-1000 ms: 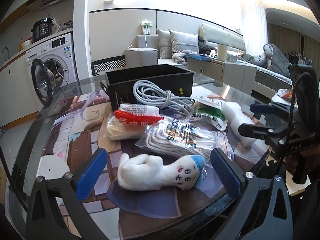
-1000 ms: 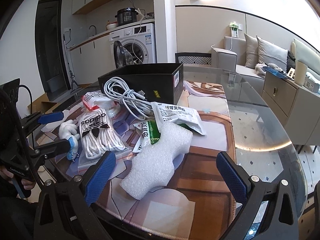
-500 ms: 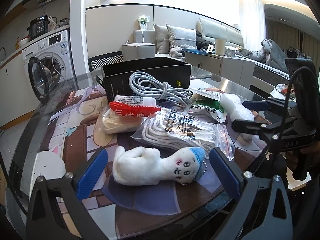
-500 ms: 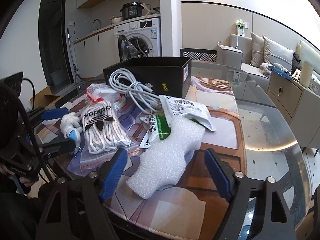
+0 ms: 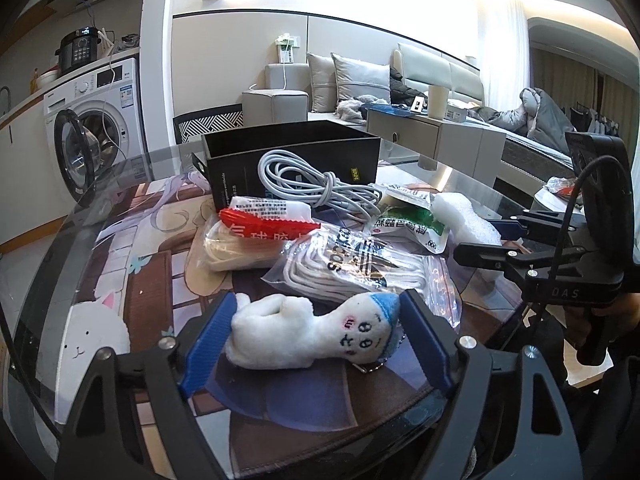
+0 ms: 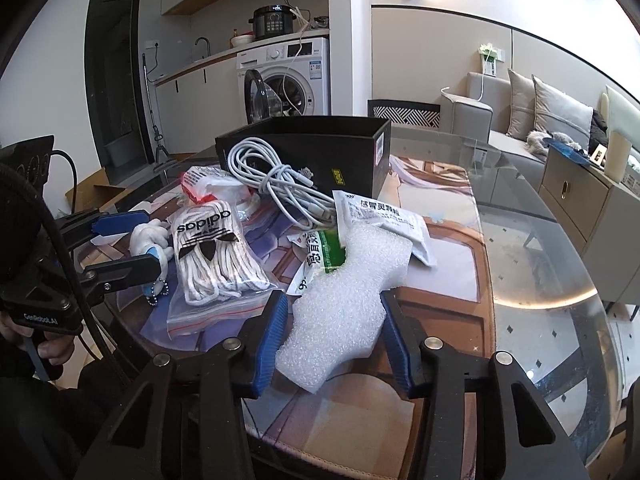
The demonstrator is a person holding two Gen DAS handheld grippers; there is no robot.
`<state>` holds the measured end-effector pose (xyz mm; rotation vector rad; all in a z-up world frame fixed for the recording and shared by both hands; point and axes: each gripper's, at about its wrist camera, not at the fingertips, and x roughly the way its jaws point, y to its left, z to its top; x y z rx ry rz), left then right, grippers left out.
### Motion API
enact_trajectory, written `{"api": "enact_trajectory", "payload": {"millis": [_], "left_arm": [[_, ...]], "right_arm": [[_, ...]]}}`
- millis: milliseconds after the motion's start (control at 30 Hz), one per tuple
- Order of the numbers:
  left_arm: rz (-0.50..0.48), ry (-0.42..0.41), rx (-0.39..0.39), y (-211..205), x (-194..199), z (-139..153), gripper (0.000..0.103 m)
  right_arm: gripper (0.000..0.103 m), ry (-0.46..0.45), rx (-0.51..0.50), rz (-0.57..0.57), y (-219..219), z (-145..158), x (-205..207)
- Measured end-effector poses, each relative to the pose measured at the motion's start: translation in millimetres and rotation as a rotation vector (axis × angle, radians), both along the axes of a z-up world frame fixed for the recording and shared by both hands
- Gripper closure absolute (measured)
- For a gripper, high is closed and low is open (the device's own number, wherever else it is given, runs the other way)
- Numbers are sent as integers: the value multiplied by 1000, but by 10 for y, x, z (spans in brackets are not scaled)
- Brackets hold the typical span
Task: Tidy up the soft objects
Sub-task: 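Close right gripper on the white foam while left gripper closes on the plush doll, then lift the foam with right gripper while left gripper carries the doll over the black box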
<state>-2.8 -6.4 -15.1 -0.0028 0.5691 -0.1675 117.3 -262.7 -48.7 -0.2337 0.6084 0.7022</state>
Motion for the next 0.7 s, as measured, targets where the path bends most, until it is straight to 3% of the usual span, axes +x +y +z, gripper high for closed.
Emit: {"api": "enact_trajectory", "payload": {"millis": [700], "left_arm": [[42,-100,-83,183,-72,284,21]], "right_arm": [[56,-101,89,-12,-174,326,-97]]}}
